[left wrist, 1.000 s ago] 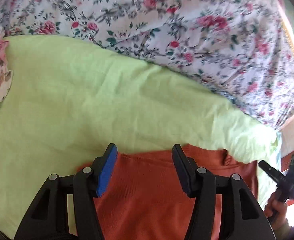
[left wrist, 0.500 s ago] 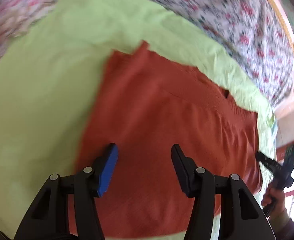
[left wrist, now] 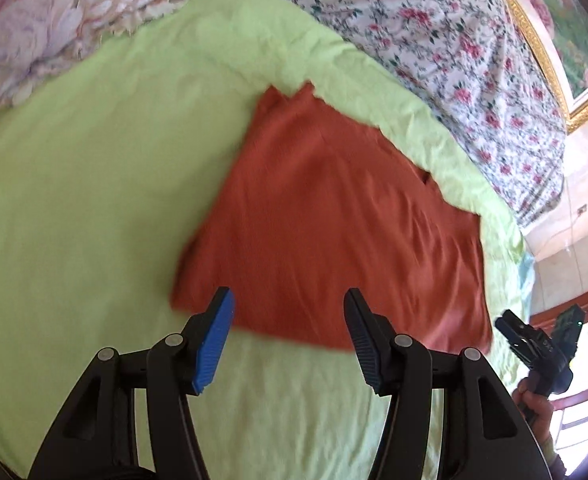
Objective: Fold small clothes
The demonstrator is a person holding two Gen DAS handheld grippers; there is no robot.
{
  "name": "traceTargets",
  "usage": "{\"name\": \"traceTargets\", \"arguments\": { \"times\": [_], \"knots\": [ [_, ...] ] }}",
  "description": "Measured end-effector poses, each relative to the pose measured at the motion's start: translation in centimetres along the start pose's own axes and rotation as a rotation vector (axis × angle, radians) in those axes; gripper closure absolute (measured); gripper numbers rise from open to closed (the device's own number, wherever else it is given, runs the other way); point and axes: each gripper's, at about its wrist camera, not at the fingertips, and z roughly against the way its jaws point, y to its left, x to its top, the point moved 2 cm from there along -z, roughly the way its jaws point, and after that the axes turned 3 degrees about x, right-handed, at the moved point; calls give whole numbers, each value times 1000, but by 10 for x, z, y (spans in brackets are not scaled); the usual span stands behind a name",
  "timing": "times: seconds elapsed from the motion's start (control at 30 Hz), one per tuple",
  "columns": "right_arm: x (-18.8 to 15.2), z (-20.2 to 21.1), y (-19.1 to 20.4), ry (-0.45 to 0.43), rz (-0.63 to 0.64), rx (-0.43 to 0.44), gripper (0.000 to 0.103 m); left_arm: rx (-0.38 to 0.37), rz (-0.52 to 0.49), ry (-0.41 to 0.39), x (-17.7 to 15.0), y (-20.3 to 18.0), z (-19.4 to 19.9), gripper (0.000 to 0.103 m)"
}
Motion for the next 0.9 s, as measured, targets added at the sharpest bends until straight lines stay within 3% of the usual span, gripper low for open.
{"name": "traceTargets", "arguments": {
  "times": [0.33,0.63,0.9],
  "knots": [
    [-55,2,34,100,55,51,50,-30,37,86,-47,-3,-7,42],
    [-69,18,35,107,47,46,49,-73,179,69,-45,14,-14,33],
    [-70,19,31,117,35,58,47,-64,291,43,-36,26,-34,29]
  ]
}}
